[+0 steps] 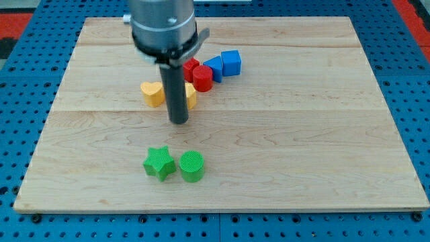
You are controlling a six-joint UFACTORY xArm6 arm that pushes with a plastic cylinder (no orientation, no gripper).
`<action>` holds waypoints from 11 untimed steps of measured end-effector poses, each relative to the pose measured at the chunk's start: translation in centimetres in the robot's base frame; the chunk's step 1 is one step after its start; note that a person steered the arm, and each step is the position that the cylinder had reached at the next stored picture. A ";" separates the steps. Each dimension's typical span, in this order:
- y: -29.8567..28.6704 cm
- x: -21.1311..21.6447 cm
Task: Slide the green star and green circle to the bottom center
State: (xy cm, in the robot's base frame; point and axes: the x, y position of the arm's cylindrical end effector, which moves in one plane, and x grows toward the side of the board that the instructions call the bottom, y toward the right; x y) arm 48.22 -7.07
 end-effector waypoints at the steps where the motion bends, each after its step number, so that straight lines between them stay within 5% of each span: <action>1: -8.2 -0.6; 3: -4.5 -8.1; 5: -6.8 2.5; 7: -4.3 8.0; 11: 4.2 8.6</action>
